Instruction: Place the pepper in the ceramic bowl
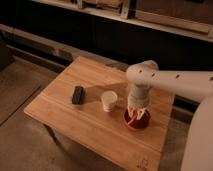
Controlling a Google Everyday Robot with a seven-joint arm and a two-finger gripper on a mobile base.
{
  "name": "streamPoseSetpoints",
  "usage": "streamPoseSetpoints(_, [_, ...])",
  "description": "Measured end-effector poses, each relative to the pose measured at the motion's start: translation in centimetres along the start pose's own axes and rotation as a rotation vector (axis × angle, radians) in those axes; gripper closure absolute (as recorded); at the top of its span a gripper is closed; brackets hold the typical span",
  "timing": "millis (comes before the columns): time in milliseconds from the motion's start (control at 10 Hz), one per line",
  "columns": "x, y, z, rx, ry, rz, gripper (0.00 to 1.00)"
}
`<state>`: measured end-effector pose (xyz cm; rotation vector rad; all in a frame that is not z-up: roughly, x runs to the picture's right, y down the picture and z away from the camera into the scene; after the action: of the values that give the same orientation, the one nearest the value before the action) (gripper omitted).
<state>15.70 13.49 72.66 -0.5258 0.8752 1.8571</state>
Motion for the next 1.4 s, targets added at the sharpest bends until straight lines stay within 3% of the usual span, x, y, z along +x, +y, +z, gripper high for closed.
streamPoseSetpoints(200, [-0.1,0.0,-0.4,-0.006,-0.008,0.001,0.55])
streamPoseSetpoints(800, [0.0,1.6,-4.0,-0.042,-0.087,-0.042,0.55])
streamPoseSetpoints(900, [0.2,2.0,-4.9,-0.047,-0.104,-0.054,0.53])
streamPoseSetpoints(1100, [0.5,2.6,-6.1,-0.053,-0.130,-0.072,0.37])
streamPoseSetpoints(1400, [1.3,4.0,-8.4,-0.060,-0.186,-0.109,0.34])
